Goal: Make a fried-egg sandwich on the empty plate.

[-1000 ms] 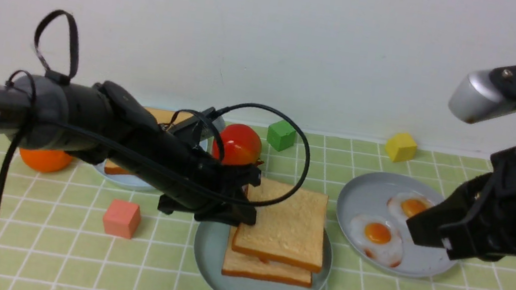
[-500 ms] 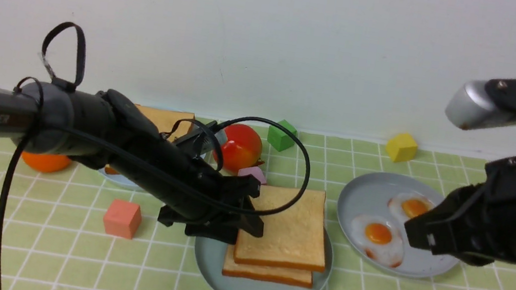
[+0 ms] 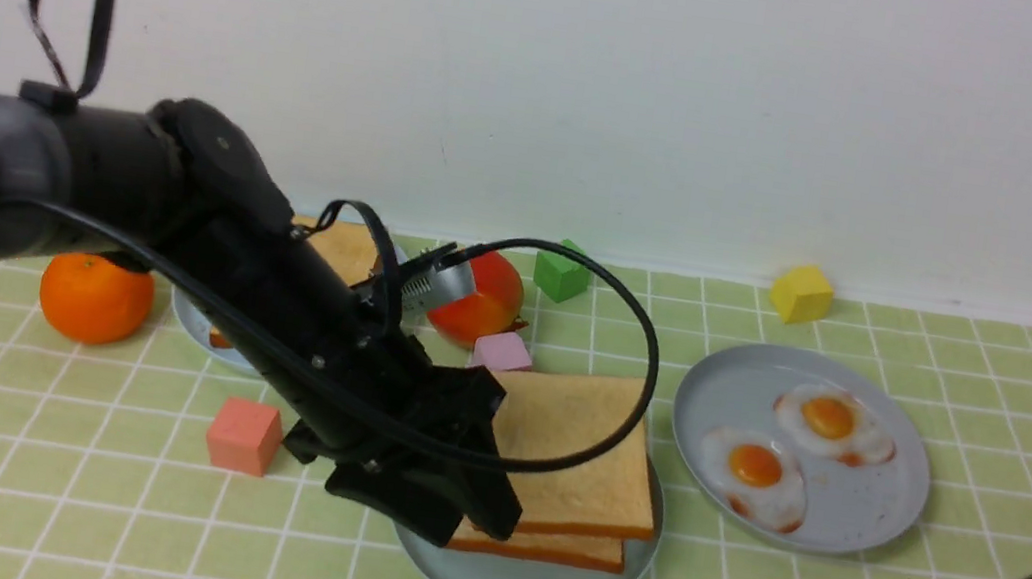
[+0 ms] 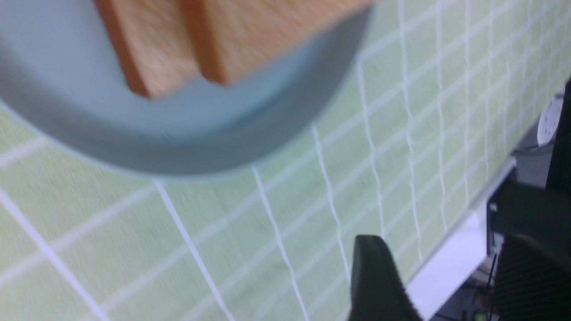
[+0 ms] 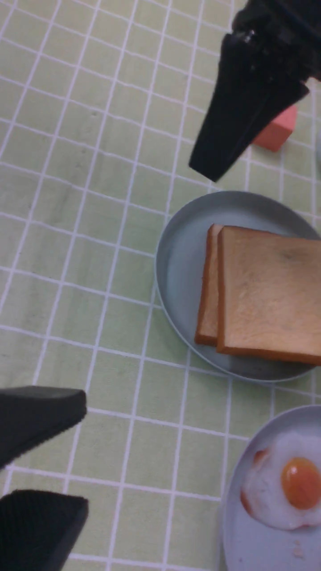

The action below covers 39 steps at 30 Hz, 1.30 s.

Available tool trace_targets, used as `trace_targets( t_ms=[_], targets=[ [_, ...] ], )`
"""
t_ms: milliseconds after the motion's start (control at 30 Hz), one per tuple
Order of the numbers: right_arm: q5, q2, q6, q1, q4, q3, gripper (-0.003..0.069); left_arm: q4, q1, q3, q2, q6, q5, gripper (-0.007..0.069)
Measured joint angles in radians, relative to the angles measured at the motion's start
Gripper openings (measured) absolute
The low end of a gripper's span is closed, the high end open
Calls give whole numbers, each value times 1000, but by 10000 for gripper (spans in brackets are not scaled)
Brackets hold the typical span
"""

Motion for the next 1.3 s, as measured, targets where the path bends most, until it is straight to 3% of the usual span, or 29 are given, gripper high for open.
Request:
trace_targets(
  t_ms=[200,400,700,1067,1300],
  targets=[
    [-84,-180,-37,0,-5,105,157,5,0,54,-178,-74,46,183],
    [-149,-321,-86,0,-5,180,-8,-98,0,261,-414,-82,27,-13],
    [-163,-369,-117,0,-6,217,-10,-118,0,547,-801,-83,-23,-13],
    [-139,-369,-124,0,-9,217,-6,-15,0,571,-1087,-83,10,-13],
    [-139,-369,-124,0,-9,217,-3,31,0,571,-1145,-55,-28,-13]
  ],
)
